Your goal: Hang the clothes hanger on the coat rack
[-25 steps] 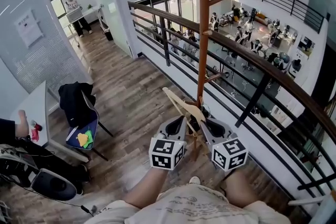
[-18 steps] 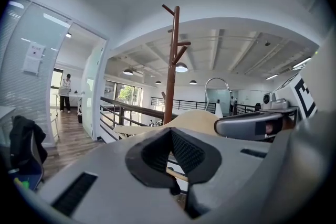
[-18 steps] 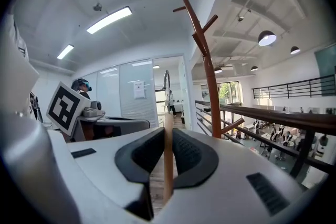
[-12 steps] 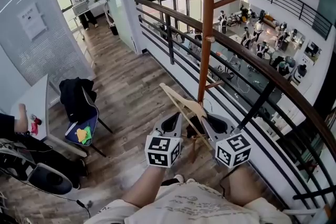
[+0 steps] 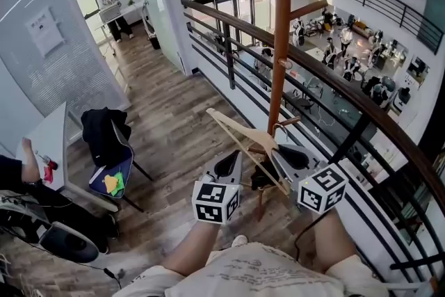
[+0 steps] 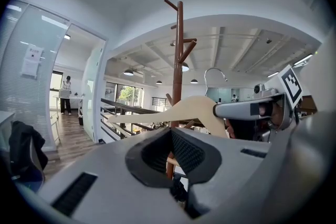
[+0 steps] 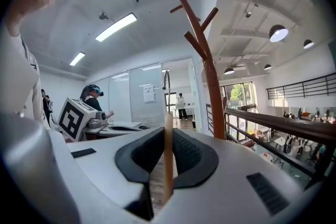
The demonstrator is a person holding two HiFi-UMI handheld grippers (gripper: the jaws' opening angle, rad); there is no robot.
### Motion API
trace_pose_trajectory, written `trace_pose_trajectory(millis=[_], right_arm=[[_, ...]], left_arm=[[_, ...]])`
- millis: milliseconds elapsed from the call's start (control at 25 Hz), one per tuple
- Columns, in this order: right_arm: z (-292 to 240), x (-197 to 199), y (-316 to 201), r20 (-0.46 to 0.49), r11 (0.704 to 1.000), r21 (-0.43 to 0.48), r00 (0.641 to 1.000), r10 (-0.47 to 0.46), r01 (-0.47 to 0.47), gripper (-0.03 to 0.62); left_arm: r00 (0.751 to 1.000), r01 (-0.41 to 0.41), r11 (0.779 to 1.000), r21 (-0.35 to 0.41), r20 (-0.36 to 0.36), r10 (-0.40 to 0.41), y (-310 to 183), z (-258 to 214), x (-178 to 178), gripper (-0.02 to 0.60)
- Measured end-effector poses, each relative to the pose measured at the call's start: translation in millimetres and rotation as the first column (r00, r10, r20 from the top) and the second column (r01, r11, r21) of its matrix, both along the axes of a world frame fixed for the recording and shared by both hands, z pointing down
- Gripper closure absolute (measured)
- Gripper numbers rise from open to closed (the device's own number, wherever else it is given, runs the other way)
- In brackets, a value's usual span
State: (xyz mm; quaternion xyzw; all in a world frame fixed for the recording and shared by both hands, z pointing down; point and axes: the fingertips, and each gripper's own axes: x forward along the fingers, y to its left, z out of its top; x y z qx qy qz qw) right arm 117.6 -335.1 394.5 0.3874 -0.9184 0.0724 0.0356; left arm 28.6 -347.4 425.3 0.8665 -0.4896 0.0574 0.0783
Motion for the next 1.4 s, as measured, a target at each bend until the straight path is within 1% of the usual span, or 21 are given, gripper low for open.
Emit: trace_pose_trajectory(millis=[440, 960, 1200, 1400], right_arm=[[-30, -11, -21, -0.009, 0.996, 0.035, 0.997, -0.081, 0.081, 0.549], [-83, -11, -35, 0.014, 0.981, 0.128, 0.989, -0.148, 0.145, 0.549], [-101, -13, -41, 0.016, 0.973, 0.156, 0.984, -0.177, 0.172, 0.549], [-115, -12, -44, 0.071, 0.966, 0.167, 0.974, -0.214, 0.199, 0.549]], left_arm=[[1.000, -0.012, 1.000, 0.007, -0.010, 0.012, -13, -5, -2, 0.578], [0.999, -0.034, 0.999, 0.033, -0.035, 0.035, -31, -16, 4, 0.578], [0.998, -0.044, 0.998, 0.043, -0.048, 0.046, -34, -18, 6, 0.578], [0.997, -0.045, 0.998, 0.043, -0.056, 0.047, -35, -15, 3, 0.580]])
